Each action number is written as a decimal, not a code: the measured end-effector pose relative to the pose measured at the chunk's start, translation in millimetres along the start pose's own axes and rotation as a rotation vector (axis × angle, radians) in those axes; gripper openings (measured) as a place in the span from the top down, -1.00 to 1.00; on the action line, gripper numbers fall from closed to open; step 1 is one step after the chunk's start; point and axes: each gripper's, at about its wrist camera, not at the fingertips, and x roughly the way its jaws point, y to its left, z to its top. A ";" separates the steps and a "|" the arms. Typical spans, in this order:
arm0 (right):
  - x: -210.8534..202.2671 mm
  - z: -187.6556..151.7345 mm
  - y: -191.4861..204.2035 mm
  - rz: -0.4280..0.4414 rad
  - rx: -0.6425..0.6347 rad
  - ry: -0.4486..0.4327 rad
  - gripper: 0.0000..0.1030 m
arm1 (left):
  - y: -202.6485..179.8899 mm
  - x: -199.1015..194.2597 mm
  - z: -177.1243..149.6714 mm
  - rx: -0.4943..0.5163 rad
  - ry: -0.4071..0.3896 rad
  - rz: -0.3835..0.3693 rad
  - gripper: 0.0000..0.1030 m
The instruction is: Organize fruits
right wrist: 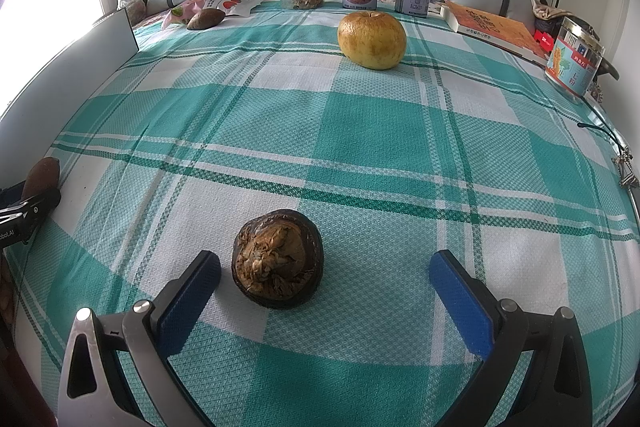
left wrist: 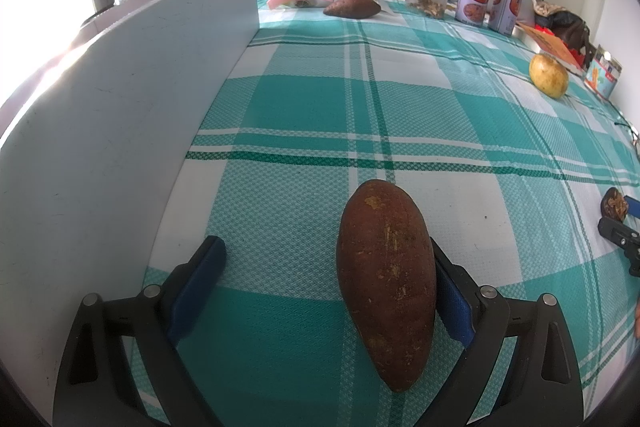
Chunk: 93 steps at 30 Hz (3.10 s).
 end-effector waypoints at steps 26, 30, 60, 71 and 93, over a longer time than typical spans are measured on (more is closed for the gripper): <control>0.0 -0.2 0.0 0.000 -0.001 0.000 -1.00 | 0.1 0.6 -0.1 0.000 0.000 0.000 -0.87; -0.1 -0.2 -0.1 0.001 0.000 0.000 -1.00 | 4.1 -0.4 2.4 -0.007 0.024 -0.049 -0.87; -66.6 45.7 78.5 0.408 -0.029 -0.011 0.22 | 80.0 -158.6 11.4 -0.246 -0.027 -0.453 0.21; -112.7 107.9 341.4 0.744 -0.407 0.007 0.21 | 221.0 -121.9 30.9 -0.423 0.051 -0.103 0.21; -36.9 33.9 121.1 0.120 -0.233 -0.077 -1.00 | 87.7 -186.1 35.1 -0.190 -0.195 -0.137 -0.73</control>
